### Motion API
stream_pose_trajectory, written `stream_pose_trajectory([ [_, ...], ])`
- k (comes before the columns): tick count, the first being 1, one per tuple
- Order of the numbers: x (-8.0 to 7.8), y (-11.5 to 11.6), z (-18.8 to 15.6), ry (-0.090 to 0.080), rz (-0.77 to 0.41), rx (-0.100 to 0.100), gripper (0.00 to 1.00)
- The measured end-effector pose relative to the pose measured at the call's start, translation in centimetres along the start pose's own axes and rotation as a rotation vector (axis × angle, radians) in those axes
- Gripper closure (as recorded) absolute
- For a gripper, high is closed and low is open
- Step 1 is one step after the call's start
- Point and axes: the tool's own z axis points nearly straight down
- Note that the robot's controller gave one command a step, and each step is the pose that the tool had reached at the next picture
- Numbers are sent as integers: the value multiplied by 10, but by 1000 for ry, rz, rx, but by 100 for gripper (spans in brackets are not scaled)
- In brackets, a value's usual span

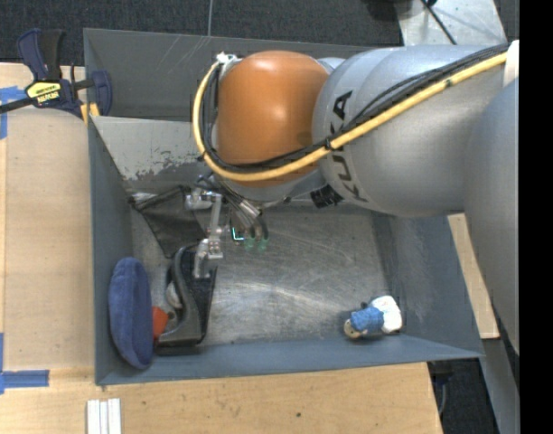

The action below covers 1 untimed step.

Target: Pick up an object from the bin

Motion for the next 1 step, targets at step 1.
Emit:
stream_pose_trajectory([
  [1, -11, -51, 90, -15, 209, -6, 0],
])
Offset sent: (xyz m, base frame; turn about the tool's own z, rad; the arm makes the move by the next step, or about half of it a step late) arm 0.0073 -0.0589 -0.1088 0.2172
